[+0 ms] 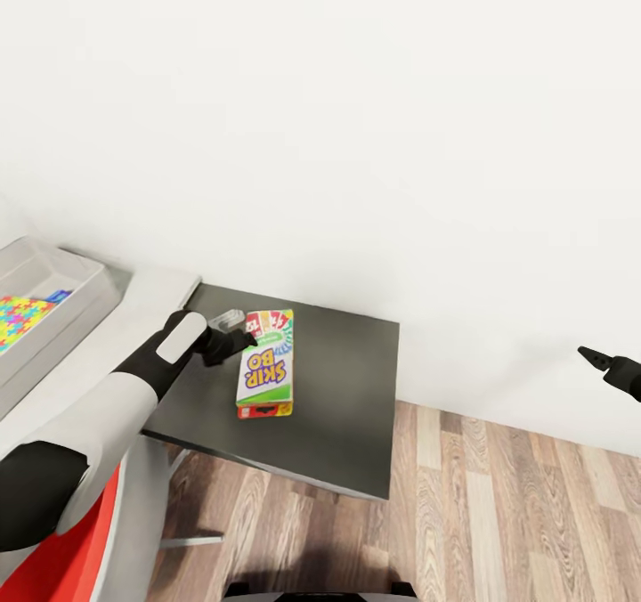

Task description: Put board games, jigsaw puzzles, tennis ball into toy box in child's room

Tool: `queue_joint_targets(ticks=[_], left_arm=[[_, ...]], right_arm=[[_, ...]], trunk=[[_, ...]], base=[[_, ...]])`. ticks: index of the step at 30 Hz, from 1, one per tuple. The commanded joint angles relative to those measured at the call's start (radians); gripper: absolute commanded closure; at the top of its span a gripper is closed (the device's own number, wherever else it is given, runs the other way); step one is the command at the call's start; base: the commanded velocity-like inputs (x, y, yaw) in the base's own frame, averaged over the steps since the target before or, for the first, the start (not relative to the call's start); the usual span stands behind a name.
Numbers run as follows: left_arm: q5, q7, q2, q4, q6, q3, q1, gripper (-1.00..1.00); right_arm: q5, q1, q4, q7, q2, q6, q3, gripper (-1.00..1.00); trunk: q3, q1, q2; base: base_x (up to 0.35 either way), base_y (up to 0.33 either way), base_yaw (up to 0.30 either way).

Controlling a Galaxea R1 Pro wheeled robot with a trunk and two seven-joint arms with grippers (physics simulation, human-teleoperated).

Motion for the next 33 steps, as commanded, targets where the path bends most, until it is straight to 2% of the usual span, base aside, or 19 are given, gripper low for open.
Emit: queue_joint_targets(ticks=[1,24,28,33], left_arm=[[0.021,0.008,0.001,0.011,0.001,-0.008,0.0,-1.0],[0.025,0.009,-0.001,0.003,0.001,-0.011,0.001,-1.0],[0.025,0.009,-0.007,0.0,0.001,-0.011,0.001,-1.0],[0.025,0.009,-0.027,-0.003,0.001,-0.01,0.001,-1.0]], right_arm=[[0.0,-0.001,-0.001,0.004,0.0,0.006,-0.001,-1.0],[0.0,-0.001,-0.001,0.003,0.001,0.005,-0.001,-1.0],[0.0,-0.001,-0.001,0.003,0.002,0.005,0.0,-1.0],[-0.001,-0.001,-0.001,0.002,0.002,0.005,0.001,-1.0]], trunk=[[-0.002,0.004,-0.001],[-0.002,0.004,-0.001],[-0.002,0.004,-0.001],[-0.002,0.004,-0.001]], base=[[0.0,0.0,-0.067],[0.0,0.0,-0.014],[0.0,0.0,-0.003],[0.0,0.0,-0.09]])
